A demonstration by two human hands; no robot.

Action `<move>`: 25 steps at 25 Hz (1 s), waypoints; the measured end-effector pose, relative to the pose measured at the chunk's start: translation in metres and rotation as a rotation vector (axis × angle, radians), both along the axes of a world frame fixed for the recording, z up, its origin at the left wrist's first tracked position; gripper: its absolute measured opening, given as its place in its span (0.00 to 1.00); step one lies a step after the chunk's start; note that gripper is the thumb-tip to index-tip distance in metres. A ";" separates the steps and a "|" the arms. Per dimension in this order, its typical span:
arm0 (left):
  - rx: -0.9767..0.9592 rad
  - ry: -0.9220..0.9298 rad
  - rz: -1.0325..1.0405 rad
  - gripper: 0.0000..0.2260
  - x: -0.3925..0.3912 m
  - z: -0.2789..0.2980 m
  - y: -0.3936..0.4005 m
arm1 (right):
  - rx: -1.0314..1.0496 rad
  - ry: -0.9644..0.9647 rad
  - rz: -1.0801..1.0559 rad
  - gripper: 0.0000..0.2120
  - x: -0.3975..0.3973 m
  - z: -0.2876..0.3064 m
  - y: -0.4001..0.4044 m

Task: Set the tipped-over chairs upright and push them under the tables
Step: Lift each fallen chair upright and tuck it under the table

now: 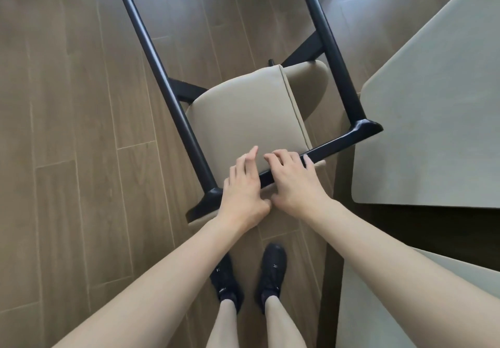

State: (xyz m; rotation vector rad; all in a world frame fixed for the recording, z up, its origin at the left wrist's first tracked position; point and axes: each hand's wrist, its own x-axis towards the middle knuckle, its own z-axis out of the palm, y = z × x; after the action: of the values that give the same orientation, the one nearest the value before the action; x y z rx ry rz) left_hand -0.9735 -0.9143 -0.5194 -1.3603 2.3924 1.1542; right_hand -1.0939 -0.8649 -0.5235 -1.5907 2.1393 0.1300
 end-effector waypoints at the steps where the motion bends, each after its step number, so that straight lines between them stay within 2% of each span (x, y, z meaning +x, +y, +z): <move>1: -0.019 -0.035 -0.015 0.45 0.000 -0.010 0.001 | 0.040 0.055 0.053 0.37 -0.002 -0.006 0.001; 4: -0.089 -0.090 -0.070 0.39 0.004 -0.039 0.004 | 0.072 0.185 0.186 0.34 -0.003 -0.028 0.004; 7: -0.237 -0.118 -0.142 0.33 0.009 -0.056 0.006 | 0.012 0.243 0.220 0.31 -0.003 -0.044 0.006; 14: -0.446 -0.229 -0.193 0.28 -0.005 -0.066 0.009 | -0.316 0.318 0.238 0.15 -0.010 -0.058 0.013; 17: -0.511 -0.285 -0.227 0.30 -0.003 -0.067 0.011 | -0.356 0.349 0.252 0.13 -0.009 -0.059 0.016; 21: -0.502 -0.294 -0.236 0.24 -0.005 -0.063 0.008 | -0.359 0.361 0.350 0.12 -0.018 -0.055 0.015; 25: -0.468 -0.297 -0.233 0.24 -0.008 -0.063 0.004 | -0.234 0.389 0.467 0.15 -0.029 -0.048 0.005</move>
State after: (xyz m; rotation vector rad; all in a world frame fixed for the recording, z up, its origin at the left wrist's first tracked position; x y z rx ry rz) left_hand -0.9817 -0.9105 -0.5820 -1.2099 2.5920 0.3152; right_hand -1.1228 -0.8597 -0.5718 -2.3498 2.0652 0.3769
